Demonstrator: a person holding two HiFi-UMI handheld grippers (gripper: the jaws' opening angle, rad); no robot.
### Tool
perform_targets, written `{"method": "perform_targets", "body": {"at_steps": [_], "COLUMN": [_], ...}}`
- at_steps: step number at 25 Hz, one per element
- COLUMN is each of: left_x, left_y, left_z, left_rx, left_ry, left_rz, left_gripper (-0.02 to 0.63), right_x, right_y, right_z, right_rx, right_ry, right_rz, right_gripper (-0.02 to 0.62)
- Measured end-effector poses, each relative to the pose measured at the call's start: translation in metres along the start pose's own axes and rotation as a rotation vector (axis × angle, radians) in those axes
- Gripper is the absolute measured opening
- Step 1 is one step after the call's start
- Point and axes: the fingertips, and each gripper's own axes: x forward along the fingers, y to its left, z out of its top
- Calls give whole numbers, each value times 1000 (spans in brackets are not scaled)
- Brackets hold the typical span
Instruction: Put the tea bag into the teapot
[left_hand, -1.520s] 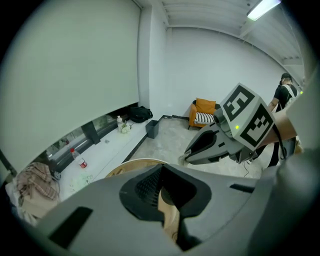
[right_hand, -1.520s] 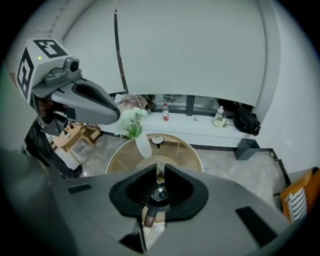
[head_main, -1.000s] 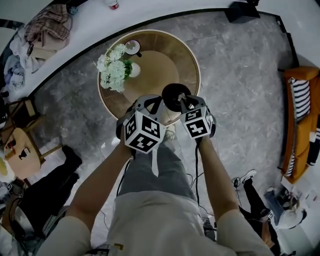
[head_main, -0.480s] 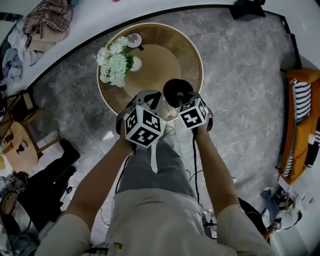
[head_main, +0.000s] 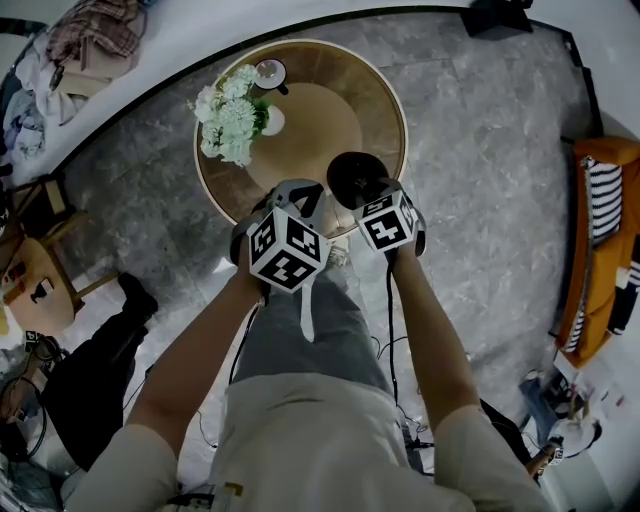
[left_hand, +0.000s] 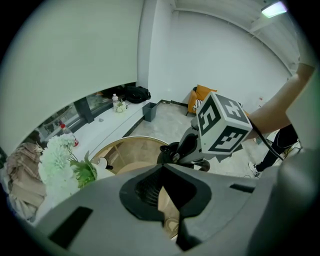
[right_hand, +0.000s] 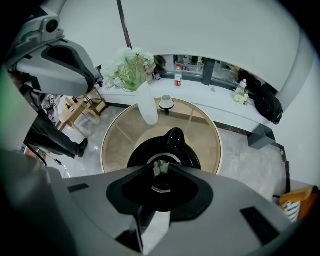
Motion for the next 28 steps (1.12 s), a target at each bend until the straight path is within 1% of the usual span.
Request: {"method": "perform_targets", "body": {"at_steps": [4,11,13,18,25,28], "left_x": [-2,-18,-25,-46,-77,-92], "left_y": [-3,-9,-10,-7,1,3], "left_z": [-3,-4,-3,8,31,42], "left_rx": [4,5,9,47,52,42], "left_ry": [8,-1,-2,-25,-78,-107], "left_rz": [-3,12,21,58,96,104], "left_gripper": [8,8,8,8,8,8], "right_x": [-4,-18,-27,-55,-101,-127], "right_y": [-2,4,5,5,4,3], "right_z": [2,6,9,25,45,57], "right_rx": [7,1,-5,-13,5,0], "right_ry": [5,-8,-14,-67,-146,-191], "right_rz": [-12,-36,-51,-94,-143,-171], "right_gripper": [127,126,98,61,25,21]}}
